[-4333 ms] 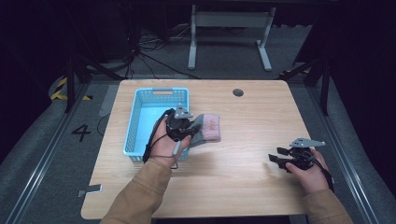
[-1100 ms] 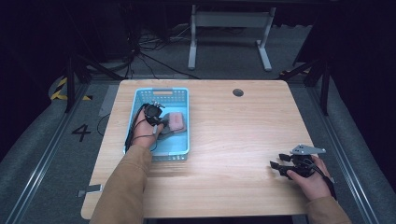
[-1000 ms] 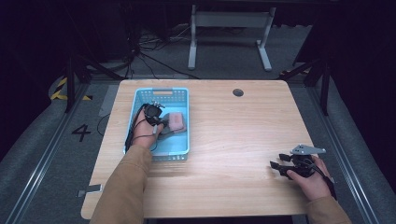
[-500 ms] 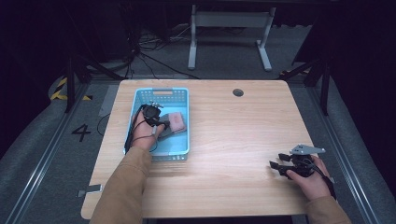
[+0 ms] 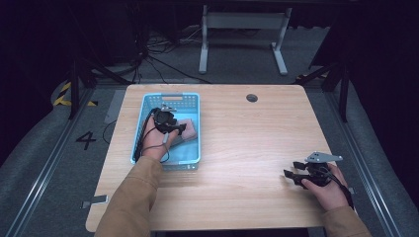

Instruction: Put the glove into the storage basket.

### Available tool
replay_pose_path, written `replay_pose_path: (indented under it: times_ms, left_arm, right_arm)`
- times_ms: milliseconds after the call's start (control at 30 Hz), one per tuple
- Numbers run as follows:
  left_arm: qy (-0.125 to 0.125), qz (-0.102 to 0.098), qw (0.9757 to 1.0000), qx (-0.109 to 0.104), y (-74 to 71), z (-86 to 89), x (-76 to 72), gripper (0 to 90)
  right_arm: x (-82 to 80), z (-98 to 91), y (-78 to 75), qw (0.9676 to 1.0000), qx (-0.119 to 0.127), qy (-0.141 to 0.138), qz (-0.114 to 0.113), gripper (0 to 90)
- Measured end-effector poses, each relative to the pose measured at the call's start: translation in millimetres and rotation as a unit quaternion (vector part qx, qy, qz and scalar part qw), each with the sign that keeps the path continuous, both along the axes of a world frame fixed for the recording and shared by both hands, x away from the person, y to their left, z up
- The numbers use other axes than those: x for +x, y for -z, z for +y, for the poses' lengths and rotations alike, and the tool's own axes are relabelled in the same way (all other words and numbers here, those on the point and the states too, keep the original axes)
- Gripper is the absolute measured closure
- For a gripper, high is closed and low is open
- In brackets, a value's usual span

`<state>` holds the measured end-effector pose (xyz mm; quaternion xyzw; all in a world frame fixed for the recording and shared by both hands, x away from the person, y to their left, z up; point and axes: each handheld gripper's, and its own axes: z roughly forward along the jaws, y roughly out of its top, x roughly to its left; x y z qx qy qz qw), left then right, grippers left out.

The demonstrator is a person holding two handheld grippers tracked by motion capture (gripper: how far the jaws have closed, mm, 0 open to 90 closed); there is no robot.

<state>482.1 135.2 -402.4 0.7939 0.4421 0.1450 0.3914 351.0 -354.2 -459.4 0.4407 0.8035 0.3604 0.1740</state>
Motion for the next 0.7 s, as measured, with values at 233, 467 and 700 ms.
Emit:
replay_pose_path:
  times_ms: [233, 467, 700]
  left_arm:
    - [0.018, -0.024, 0.9994, -0.014, -24.0, -2.8, -21.5, 52.4]
    - [0.039, -0.030, 0.9985, -0.025, -40.3, -12.1, -49.6, 50.2]
    - [0.071, -0.024, 0.9970, -0.021, -50.4, -24.0, -78.6, 46.5]
  right_arm:
    - [6.8, 4.9, -8.6, 0.9994, -0.015, -0.029, -0.008, 54.8]
    - [12.8, 13.2, -20.1, 0.9987, -0.006, -0.050, -0.011, 63.3]
    - [16.1, 18.9, -23.9, 0.9973, 0.000, -0.073, 0.009, 69.6]
